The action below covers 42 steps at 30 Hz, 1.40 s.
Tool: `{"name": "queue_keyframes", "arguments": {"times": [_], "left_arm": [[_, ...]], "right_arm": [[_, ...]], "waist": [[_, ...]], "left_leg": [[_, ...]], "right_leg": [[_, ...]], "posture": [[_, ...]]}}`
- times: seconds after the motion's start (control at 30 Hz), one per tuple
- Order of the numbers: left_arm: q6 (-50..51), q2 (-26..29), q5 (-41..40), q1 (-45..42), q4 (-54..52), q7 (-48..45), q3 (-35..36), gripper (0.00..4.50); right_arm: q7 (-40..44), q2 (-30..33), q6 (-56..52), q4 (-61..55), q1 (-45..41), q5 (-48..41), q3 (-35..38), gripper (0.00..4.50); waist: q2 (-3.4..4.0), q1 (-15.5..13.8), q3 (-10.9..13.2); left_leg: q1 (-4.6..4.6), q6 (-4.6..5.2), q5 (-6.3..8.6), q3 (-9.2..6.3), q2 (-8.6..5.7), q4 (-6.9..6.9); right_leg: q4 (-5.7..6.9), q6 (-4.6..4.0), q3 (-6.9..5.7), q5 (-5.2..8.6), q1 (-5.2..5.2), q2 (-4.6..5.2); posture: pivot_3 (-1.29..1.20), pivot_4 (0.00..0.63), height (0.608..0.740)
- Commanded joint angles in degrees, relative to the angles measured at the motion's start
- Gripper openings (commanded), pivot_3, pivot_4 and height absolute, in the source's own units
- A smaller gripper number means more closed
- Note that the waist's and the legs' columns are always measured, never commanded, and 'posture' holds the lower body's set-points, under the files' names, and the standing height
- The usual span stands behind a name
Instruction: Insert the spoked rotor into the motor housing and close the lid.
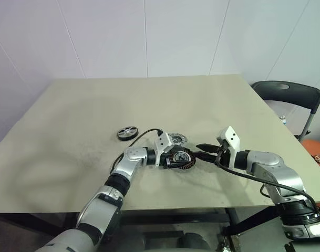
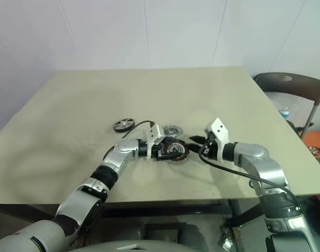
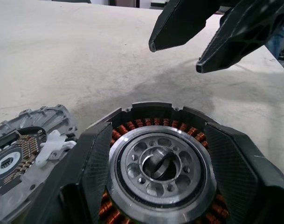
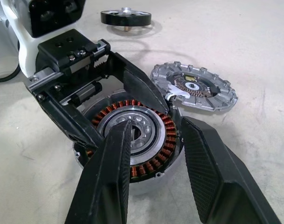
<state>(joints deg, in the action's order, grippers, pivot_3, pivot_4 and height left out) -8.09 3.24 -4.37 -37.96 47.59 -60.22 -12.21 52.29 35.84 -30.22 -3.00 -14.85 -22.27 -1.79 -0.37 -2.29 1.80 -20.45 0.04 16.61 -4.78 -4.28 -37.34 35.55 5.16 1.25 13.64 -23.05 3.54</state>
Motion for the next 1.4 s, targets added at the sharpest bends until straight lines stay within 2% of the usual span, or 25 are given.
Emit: {"name": "queue_keyframes", "arguments": {"times": [0.03, 0.23, 0.3, 0.43, 0.47, 0.6, 0.7, 0.97, 1.23, 1.4], "left_arm": [[-0.6, 0.7, -2.1, -1.7, -3.3, 0.9, 2.8, 3.36], [2.8, 1.5, -7.6, -1.0, -10.7, 3.6, 8.5, 3.36], [4.3, 2.4, -8.8, 0.5, -13.4, 4.2, 9.5, 3.38], [6.2, 4.3, -9.5, 4.2, -17.3, 5.7, 10.4, 2.39], [6.5, 4.7, -9.5, 5.0, -18.1, 6.1, 10.3, 2.11], [8.1, 6.2, -9.5, 8.4, -21.8, 7.6, 10.1, 0.7], [8.3, 6.8, -9.4, 10.4, -23.2, 8.2, 9.8, 0.7], [8.5, 7.1, -9.0, 12.0, -24.9, 8.8, 9.1, 0.7], [8.2, 7.3, -8.7, 11.7, -24.0, 8.9, 8.6, 0.7], [7.8, 7.4, -8.5, 11.6, -22.9, 9.0, 8.4, 0.7]], "right_arm": [[0.0, -1.1, 1.3, -0.6, -2.1, 0.0, 0.0, 1.77], [0.1, -4.2, 0.4, -1.9, -3.0, -0.3, -2.8, 1.77], [-0.6, -5.8, 0.2, -1.7, -3.4, 0.4, -4.5, 1.38], [-1.8, -8.3, 0.3, -0.6, -4.3, 2.2, -7.1, 0.14], [-1.9, -8.6, 0.4, -0.1, -4.6, 2.5, -7.3, 0.0], [-6.4, -11.0, 3.5, 5.9, -7.9, 6.5, -7.6, 0.0], [-8.7, -12.7, 4.8, 9.8, -10.1, 7.7, -6.7, 0.0], [-6.4, -10.1, 5.8, 14.0, -9.5, 12.2, -9.2, 0.0], [0.6, -6.1, 3.1, 11.8, -6.5, 10.6, -9.7, 0.0], [-1.0, -9.5, 4.0, 11.0, -7.1, 8.7, -7.5, 0.0]], "waist": [[0.0, 0.0, 0.0], [-0.01, 0.0, 0.0], [0.0, 0.2, 0.0], [0.02, 0.1, 0.0], [0.02, 0.1, 0.0], [0.01, 0.0, 0.0], [0.01, 0.1, 0.0], [0.02, 0.1, 0.0], [-0.05, 0.1, -0.1], [-0.07, 0.3, -0.2]], "left_leg": [[0.0, 0.0, 0.0, 0.0, 0.0, 0.0], [-0.03, 0.0, 0.0, 0.0, 0.0, 0.01], [-0.03, 0.0, 0.0, -0.01, 0.0, 0.03], [0.0, -0.01, 0.0, 0.03, 0.01, 0.05], [0.0, -0.01, 0.0, 0.03, 0.01, 0.04], [0.0, -0.01, -0.01, 0.04, -0.02, -0.04], [0.0, -0.03, -0.01, 0.03, -0.03, -0.06], [0.01, -0.03, -0.01, 0.07, -0.03, 0.01], [0.08, -0.02, -0.01, 0.06, -0.01, -0.01], [0.11, -0.03, -0.01, 0.07, 0.04, -0.01]], "right_leg": [[0.0, 0.0, 0.0, 0.0, 0.0, 0.0], [-0.01, 0.0, 0.01, 0.0, -0.03, 0.02], [-0.01, 0.0, 0.03, -0.01, -0.04, 0.02], [0.03, 0.0, 0.09, -0.01, -0.06, 0.01], [0.03, 0.0, 0.09, -0.01, -0.07, 0.01], [0.07, -0.02, 0.08, -0.02, -0.05, 0.01], [0.1, -0.04, 0.08, -0.03, -0.05, 0.01], [0.11, -0.05, 0.1, -0.04, -0.11, 0.02], [0.11, -0.05, 0.09, -0.04, -0.01, 0.0], [0.15, -0.05, 0.1, -0.04, -0.02, -0.03]], "posture": [[0.0, 0.0, 0.74], [0.0, 0.0, 0.74], [0.0, 0.0, 0.74], [0.0, 0.0, 0.74], [0.0, 0.0, 0.74], [0.0, 0.0, 0.74], [0.0, 0.0, 0.74], [0.0, 0.0, 0.74], [0.0, 0.0, 0.74], [0.0, 0.0, 0.74]]}}
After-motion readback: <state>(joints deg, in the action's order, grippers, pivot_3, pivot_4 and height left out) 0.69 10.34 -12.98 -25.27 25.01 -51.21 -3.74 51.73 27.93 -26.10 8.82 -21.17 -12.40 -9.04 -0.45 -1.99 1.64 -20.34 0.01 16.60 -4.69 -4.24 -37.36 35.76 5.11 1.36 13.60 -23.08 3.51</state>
